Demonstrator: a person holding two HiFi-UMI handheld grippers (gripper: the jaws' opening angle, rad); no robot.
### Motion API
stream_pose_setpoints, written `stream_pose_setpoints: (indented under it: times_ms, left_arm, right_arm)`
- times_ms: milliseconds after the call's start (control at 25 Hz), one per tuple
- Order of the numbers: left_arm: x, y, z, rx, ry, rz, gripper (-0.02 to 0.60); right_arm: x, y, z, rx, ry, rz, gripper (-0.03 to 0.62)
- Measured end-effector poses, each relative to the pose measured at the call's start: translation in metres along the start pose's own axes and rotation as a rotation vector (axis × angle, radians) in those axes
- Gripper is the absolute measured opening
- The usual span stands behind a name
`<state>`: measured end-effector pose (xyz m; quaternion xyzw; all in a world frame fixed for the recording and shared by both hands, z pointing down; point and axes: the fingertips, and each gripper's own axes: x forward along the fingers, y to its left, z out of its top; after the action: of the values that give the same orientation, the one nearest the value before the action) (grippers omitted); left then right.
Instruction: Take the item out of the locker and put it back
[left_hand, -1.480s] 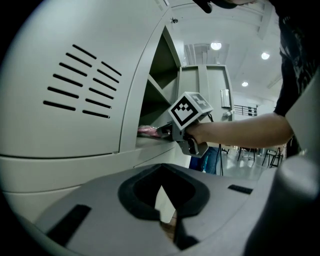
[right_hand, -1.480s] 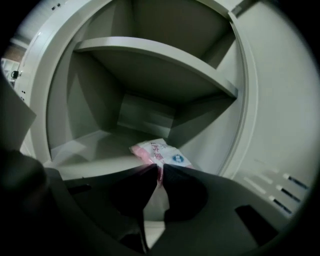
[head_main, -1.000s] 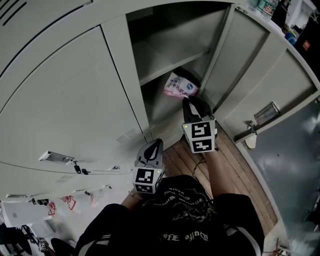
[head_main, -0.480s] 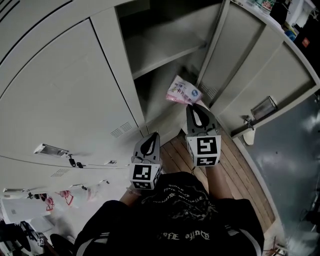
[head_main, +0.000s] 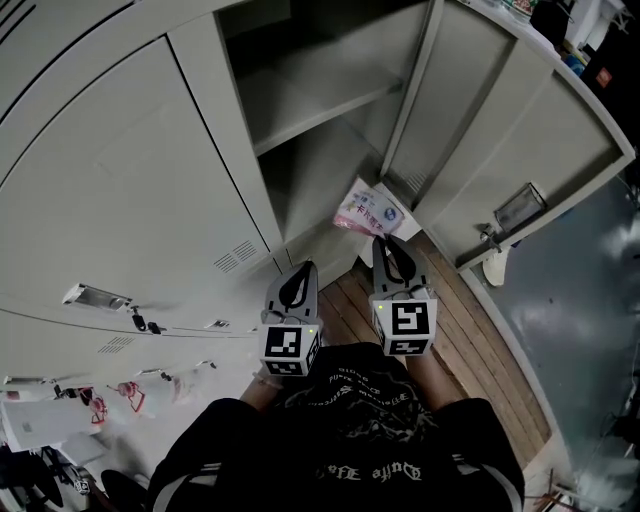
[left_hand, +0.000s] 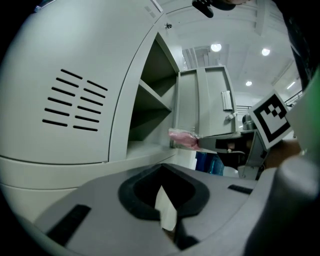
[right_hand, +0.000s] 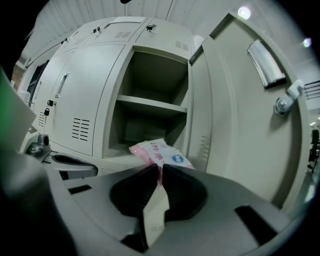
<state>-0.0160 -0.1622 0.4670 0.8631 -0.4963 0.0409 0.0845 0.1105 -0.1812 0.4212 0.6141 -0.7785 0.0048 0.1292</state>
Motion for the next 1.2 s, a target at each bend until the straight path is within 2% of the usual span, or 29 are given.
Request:
stream_pose_setpoints:
  times_ms: [480, 760, 920, 1200]
  left_arm:
    - [0.000, -0.003, -0.003, 0.002, 0.005, 0.007, 0.006]
    - [-0.002, 0.000, -0.005, -0.006, 0.012, 0.025, 0.006]
    - [-0.005, 0.004, -0.006, -0.011, 0.015, 0.038, 0.006]
    - [-0.004, 0.004, -0.003, -0.002, 0.007, 0.030, 0.006]
  right_arm:
    - [-0.007, 0.006, -0.028, 0.009, 0.058, 0.006, 0.034]
    - [-0.008, 0.005, -0.024, 0.010, 0.050, 0.011, 0.034]
    - [-0.013, 0.003, 0.000, 0.001, -0.002, 0.013, 0.034]
    - [-0.018, -0.007, 0.070, -0.046, -0.139, 0.021, 0.034]
